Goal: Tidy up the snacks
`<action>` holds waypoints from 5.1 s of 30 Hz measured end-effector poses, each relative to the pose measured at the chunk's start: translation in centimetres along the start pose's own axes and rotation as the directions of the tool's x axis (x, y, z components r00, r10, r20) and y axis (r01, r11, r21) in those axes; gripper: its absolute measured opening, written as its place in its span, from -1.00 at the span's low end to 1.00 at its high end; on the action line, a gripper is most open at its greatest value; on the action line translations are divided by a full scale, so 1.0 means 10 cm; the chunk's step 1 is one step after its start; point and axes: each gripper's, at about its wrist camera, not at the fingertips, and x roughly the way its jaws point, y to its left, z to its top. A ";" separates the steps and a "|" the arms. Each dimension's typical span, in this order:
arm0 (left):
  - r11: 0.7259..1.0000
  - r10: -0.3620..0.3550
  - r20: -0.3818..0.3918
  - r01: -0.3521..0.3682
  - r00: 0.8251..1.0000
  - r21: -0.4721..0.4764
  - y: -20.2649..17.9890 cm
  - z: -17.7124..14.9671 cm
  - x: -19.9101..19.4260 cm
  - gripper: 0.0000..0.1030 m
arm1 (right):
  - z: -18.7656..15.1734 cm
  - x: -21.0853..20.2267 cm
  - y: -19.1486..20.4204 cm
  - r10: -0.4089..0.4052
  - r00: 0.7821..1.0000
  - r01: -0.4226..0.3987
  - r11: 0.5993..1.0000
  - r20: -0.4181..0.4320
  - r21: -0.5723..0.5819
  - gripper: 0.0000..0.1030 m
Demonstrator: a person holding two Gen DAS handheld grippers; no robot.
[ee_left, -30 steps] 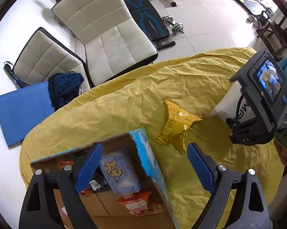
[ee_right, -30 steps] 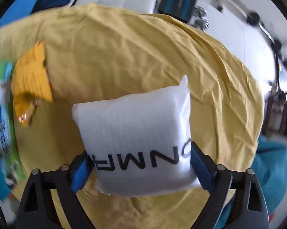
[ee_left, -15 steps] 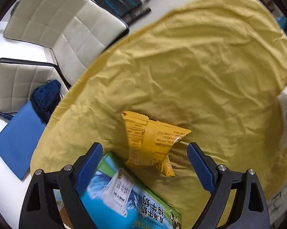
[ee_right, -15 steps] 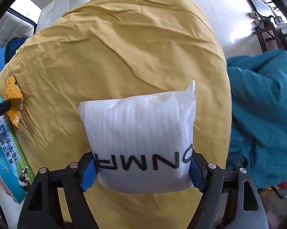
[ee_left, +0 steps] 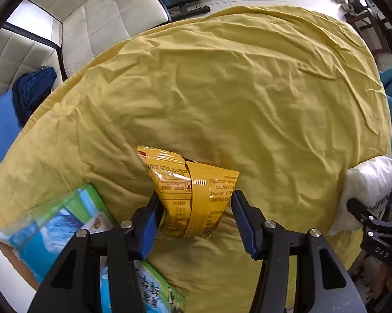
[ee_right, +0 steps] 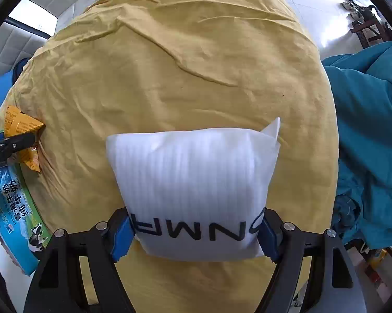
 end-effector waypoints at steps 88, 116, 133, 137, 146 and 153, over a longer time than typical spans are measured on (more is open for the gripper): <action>0.927 -0.290 -0.067 0.262 0.955 -0.269 3.24 -2.43 0.57 -0.35 | -1.42 0.49 4.83 0.088 0.992 -0.112 0.944 -0.091 -0.311 0.38; 0.948 -0.153 0.064 0.165 0.986 -0.273 2.89 -2.81 -0.17 -0.03 | -1.56 0.05 4.46 0.026 1.000 -0.030 0.941 -0.015 -0.337 0.70; 0.944 -0.025 0.396 0.153 0.918 -0.294 2.83 -3.41 -1.12 0.81 | -2.05 -0.68 3.96 0.012 0.964 0.049 0.973 0.265 -0.224 1.00; 0.938 -0.014 0.437 0.163 0.899 -0.306 2.80 -3.49 -1.15 0.88 | -2.20 -0.84 3.86 0.006 0.949 0.069 0.972 0.316 -0.224 1.00; 0.938 0.052 0.518 0.136 0.854 -0.318 2.60 -3.77 -1.38 0.99 | -2.40 -1.21 3.74 0.020 0.918 0.069 0.975 0.396 -0.210 1.00; 0.944 0.072 0.575 0.131 0.815 -0.304 2.45 -3.96 -1.72 0.99 | -2.57 -1.49 3.66 0.045 0.900 0.052 0.976 0.434 -0.211 1.00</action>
